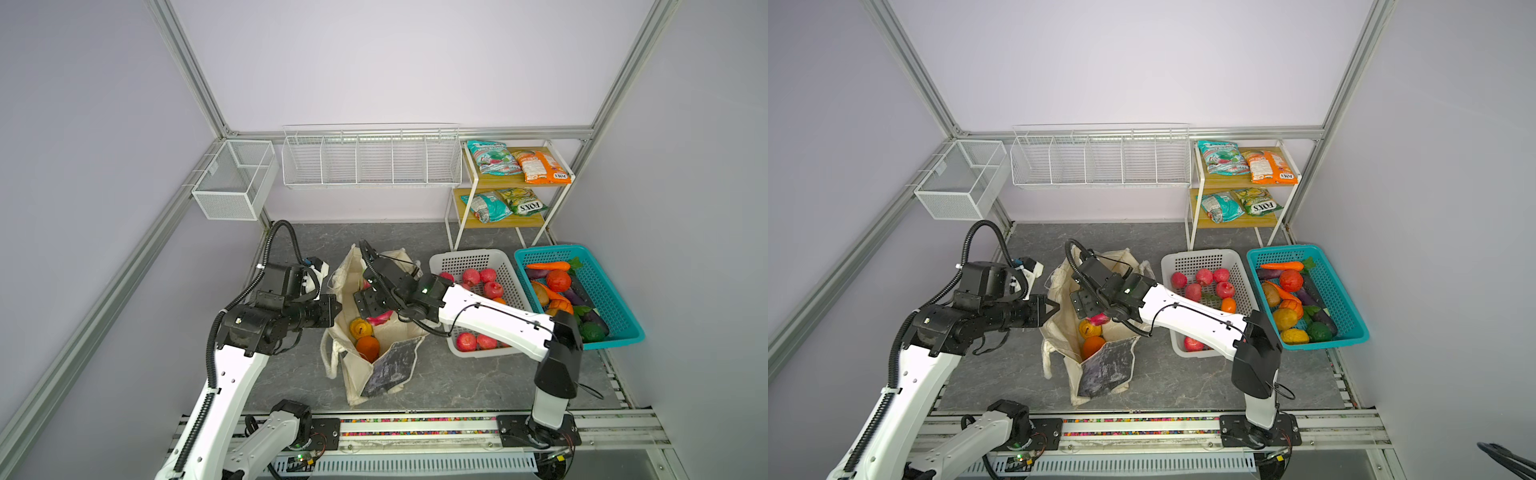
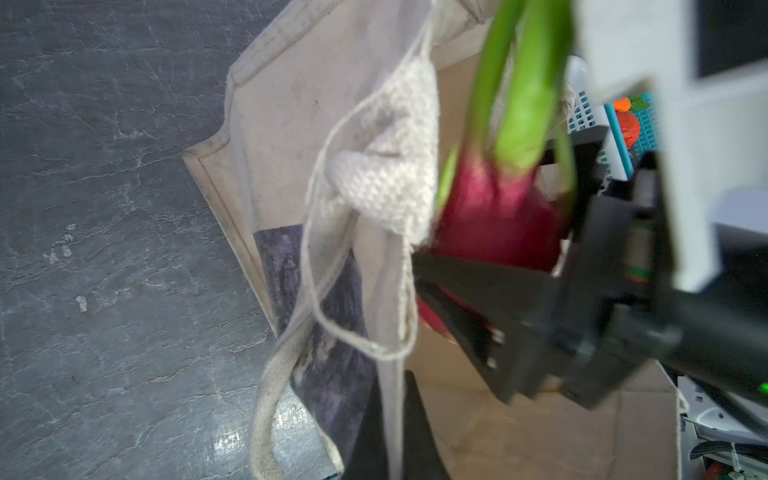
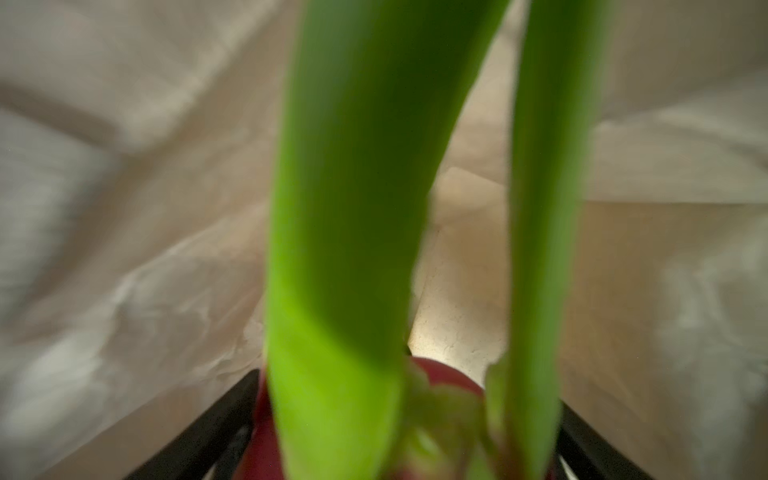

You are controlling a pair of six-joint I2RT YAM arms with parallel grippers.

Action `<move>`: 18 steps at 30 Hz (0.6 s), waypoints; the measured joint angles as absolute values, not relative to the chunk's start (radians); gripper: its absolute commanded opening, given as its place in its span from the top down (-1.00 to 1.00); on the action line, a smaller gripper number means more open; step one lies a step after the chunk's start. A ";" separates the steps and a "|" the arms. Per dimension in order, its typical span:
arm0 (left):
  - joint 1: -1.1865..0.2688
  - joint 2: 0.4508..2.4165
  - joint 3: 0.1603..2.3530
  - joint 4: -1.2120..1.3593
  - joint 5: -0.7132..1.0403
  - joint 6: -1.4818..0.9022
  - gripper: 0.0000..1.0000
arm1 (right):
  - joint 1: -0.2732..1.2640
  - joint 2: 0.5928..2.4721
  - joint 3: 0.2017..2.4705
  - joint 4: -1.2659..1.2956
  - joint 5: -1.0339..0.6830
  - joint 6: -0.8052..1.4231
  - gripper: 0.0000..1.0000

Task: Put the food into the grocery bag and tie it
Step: 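Raise the right gripper out of the tote and back toward the basket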

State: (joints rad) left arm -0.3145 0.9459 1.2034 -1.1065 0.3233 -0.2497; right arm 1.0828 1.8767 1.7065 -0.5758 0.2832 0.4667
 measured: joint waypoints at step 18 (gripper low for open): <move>-0.315 0.945 1.191 -1.087 0.342 -0.250 1.00 | 1.077 1.966 1.626 -0.472 0.298 0.462 -0.93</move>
State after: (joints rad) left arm -0.3145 0.9451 1.1908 -1.0866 0.3420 -0.2504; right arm 1.0767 1.9659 1.6257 -0.4717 0.2977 0.4622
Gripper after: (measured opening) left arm 0.048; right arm 0.900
